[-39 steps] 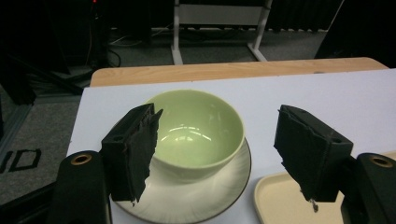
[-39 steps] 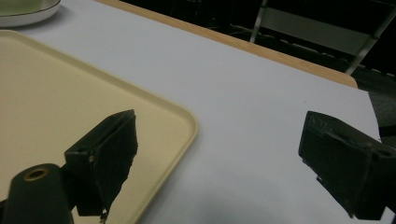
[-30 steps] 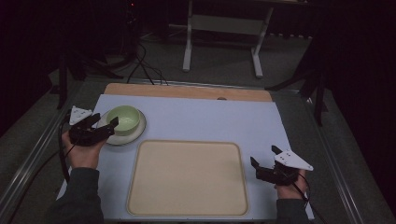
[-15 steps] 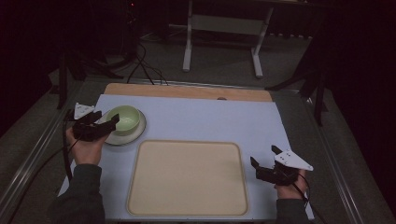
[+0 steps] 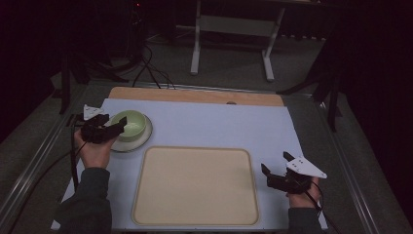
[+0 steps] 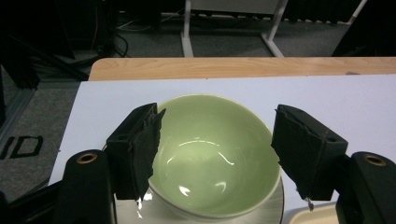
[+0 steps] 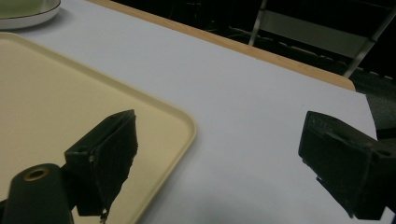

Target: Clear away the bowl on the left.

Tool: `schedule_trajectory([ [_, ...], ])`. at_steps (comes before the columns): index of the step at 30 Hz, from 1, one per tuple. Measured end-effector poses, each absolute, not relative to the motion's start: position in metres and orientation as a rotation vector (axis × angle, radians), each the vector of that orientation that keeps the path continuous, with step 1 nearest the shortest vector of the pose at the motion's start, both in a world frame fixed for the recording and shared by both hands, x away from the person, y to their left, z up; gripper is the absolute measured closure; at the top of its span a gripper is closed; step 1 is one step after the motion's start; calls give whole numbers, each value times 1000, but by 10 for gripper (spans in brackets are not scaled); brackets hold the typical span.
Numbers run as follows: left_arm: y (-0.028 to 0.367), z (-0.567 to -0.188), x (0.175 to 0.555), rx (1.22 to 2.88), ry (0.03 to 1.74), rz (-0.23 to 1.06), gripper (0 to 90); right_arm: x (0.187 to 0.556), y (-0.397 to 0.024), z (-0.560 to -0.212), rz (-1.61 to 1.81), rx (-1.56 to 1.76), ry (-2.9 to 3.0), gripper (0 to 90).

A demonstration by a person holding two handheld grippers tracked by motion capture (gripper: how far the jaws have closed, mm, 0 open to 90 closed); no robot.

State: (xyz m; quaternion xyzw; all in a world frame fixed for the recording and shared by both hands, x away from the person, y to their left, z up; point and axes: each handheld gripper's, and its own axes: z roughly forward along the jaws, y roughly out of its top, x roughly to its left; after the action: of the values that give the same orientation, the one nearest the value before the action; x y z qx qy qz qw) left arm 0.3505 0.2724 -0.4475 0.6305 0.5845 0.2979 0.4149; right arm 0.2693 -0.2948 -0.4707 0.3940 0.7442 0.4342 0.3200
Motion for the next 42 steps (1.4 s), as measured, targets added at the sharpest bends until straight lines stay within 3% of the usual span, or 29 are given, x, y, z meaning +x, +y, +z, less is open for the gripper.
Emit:
schedule_trajectory([
  [24,280,-474,374,1592,1618,721,336,270,-295,-470,1145,1031,1959,112],
  [33,282,-486,380,1616,1713,675,413,270,-295,-470,1144,1028,1962,113],
  [39,287,-496,386,1608,1832,603,569,270,-295,-470,1145,1028,1963,113],
  [42,290,-501,388,1568,1875,552,604,269,-295,-470,1148,1029,1961,113],
])
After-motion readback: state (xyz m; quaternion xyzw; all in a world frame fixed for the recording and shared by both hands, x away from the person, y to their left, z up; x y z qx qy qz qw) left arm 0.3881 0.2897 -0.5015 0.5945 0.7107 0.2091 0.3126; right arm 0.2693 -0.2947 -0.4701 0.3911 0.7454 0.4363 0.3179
